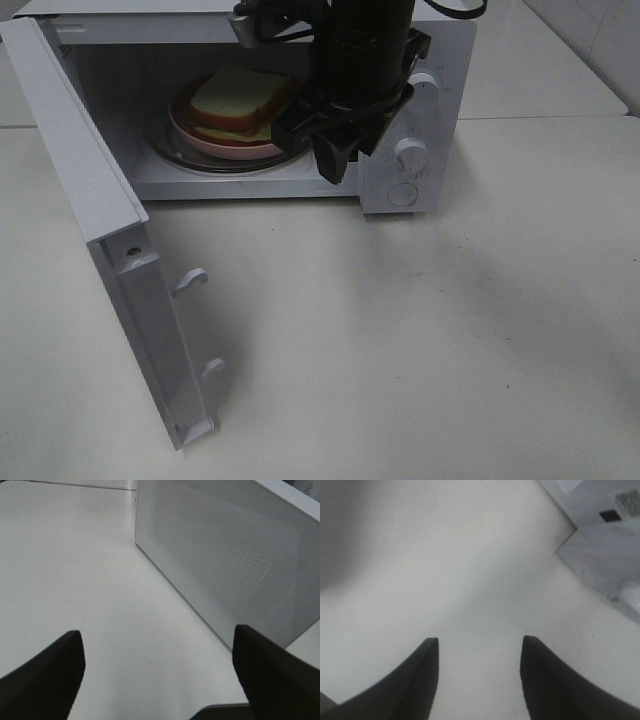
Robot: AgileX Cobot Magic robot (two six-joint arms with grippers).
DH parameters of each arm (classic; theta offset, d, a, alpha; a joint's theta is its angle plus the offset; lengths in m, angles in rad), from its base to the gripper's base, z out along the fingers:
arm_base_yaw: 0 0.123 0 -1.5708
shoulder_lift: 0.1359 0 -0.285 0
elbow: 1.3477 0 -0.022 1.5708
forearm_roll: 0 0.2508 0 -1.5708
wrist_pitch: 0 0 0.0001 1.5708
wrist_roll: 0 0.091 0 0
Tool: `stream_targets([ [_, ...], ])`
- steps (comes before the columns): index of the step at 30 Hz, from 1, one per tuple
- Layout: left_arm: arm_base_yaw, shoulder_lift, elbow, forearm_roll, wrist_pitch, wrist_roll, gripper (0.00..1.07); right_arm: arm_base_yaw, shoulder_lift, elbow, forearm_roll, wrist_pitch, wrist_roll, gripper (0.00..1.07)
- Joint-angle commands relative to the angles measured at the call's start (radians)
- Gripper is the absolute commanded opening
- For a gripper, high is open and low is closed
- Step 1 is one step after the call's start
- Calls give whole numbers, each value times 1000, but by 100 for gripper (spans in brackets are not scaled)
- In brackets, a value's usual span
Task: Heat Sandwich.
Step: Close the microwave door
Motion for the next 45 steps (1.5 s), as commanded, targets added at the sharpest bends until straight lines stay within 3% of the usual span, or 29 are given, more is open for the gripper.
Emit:
stream_targets([
  [1,-2,-5,2,-4,-10,0,76,-1,-62,95,0,27,105,51],
  [9,-2,-5,2,-4,-10,0,76,-67,-151,190,13,27,145,51],
  [18,-2,-5,2,-4,-10,0,76,-322,-316,307,57,27,129,51],
  [23,-2,-5,2,-4,-10,0,76,-418,-405,391,57,27,129,51],
  [27,-2,-5,2,-4,-10,0,76,-577,-580,535,57,-9,129,51],
  [32,-2,-5,2,-4,-10,0,76,-680,-747,675,57,-38,128,51],
  [45,-2,-5,2,-4,-10,0,76,-709,-1140,996,64,-144,148,51],
])
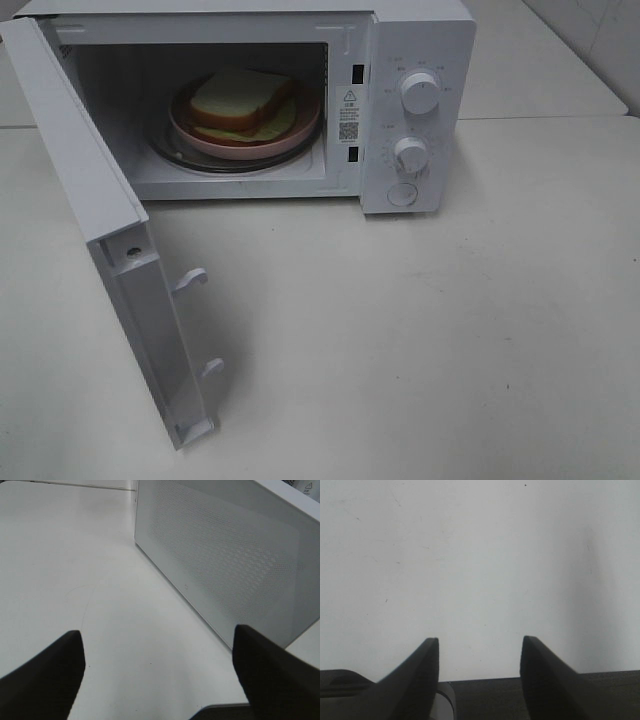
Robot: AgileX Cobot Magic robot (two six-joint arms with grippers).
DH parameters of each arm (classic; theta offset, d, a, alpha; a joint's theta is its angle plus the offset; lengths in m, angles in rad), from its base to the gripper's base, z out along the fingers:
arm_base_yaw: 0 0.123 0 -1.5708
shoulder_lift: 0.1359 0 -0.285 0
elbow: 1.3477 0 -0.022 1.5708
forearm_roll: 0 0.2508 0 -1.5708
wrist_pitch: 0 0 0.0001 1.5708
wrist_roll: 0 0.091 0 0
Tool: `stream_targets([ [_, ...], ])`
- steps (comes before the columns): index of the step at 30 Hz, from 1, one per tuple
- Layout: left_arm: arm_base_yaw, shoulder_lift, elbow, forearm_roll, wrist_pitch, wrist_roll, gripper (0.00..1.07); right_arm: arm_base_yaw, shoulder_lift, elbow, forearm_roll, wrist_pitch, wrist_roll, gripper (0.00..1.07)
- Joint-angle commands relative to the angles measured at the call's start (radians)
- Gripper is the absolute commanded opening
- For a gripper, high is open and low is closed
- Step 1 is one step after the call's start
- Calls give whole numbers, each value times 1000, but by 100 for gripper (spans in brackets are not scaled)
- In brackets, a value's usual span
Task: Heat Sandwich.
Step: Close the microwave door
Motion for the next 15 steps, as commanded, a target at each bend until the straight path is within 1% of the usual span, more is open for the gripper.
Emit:
stream_targets([
  [1,-2,-5,2,-4,-10,0,76,-4,-138,98,1,-23,19,51],
  [2,-2,-5,2,-4,-10,0,76,-4,-138,98,1,-23,19,51],
  [6,-2,-5,2,-4,-10,0,76,-4,-286,175,-9,-23,26,51],
  [7,-2,-5,2,-4,-10,0,76,-4,-286,175,-9,-23,26,51],
  [10,-2,-5,2,-4,-10,0,76,-4,-381,218,-15,-26,26,51],
  [11,-2,-5,2,-4,-10,0,76,-4,-437,243,-23,-27,26,51],
  [12,-2,-5,2,-4,-10,0,76,-4,-437,243,-23,-27,26,51],
  [15,-2,-5,2,-4,-10,0,76,-4,-555,311,-39,-47,26,51],
])
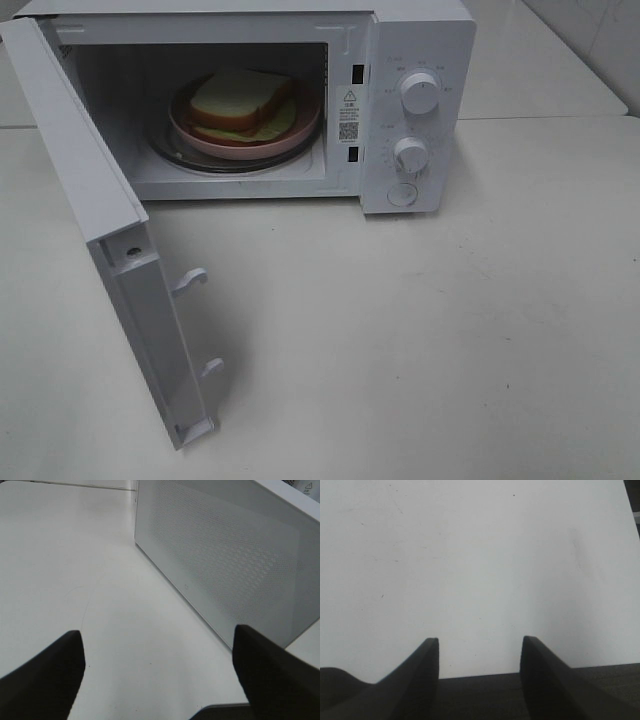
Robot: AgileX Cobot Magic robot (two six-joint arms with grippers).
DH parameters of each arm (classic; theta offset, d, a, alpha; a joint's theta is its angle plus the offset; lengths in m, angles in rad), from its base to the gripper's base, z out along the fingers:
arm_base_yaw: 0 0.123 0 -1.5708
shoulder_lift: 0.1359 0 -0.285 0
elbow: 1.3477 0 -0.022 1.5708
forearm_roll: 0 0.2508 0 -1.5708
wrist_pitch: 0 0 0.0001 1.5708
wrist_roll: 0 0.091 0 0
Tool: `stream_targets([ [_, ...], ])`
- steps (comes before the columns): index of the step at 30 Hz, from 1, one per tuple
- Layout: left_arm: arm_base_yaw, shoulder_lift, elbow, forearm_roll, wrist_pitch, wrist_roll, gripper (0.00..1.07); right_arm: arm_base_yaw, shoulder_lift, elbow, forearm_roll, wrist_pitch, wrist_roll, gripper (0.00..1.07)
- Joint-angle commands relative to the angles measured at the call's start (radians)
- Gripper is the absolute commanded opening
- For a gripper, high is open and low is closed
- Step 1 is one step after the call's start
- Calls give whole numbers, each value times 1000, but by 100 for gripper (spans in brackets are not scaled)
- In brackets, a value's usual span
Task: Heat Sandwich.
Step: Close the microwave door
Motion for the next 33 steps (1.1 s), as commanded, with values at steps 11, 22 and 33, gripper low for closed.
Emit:
stream_targets([
  [11,-2,-5,2,-4,-10,0,76,-4,-303,78,-7,-72,13,51],
  [22,-2,-5,2,-4,-10,0,76,-4,-465,78,-8,-72,10,51],
  [33,-2,-6,2,-5,-10,0,76,-3,-465,81,-8,-71,6,51],
])
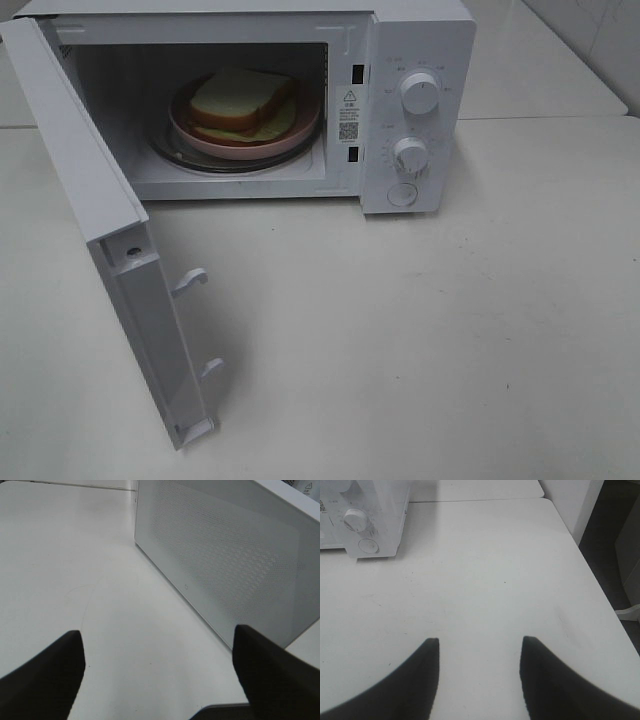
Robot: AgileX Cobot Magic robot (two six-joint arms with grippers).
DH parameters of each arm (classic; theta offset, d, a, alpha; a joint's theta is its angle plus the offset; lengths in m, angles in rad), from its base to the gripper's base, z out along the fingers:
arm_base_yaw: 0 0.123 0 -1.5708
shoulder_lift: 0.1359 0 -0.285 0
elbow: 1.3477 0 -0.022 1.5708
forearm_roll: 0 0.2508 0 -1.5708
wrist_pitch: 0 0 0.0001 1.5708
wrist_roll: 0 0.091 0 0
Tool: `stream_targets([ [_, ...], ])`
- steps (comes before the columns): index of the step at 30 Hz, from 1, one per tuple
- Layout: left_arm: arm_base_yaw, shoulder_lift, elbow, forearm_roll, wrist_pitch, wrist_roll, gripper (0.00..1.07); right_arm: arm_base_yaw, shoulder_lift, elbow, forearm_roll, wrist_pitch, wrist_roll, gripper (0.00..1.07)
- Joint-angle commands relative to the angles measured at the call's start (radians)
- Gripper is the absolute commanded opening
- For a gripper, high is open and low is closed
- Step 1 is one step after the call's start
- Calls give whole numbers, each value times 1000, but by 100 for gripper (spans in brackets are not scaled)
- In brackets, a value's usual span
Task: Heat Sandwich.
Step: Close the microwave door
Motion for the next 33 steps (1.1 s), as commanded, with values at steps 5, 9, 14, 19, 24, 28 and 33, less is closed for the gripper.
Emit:
stream_targets([
  [5,-2,-6,2,-5,-10,0,76,-3,-30,2,-6,-2,6,51],
  [9,-2,-6,2,-5,-10,0,76,-3,-30,2,-6,-2,6,51],
  [14,-2,-6,2,-5,-10,0,76,-3,-30,2,-7,-2,6,51],
  [19,-2,-6,2,-5,-10,0,76,-3,-30,2,-7,-2,6,51],
  [24,-2,-6,2,-5,-10,0,76,-3,-30,2,-7,-2,6,51],
  [28,-2,-6,2,-5,-10,0,76,-3,-30,2,-7,-2,6,51],
  [33,-2,-6,2,-5,-10,0,76,-3,-30,2,-7,-2,6,51],
])
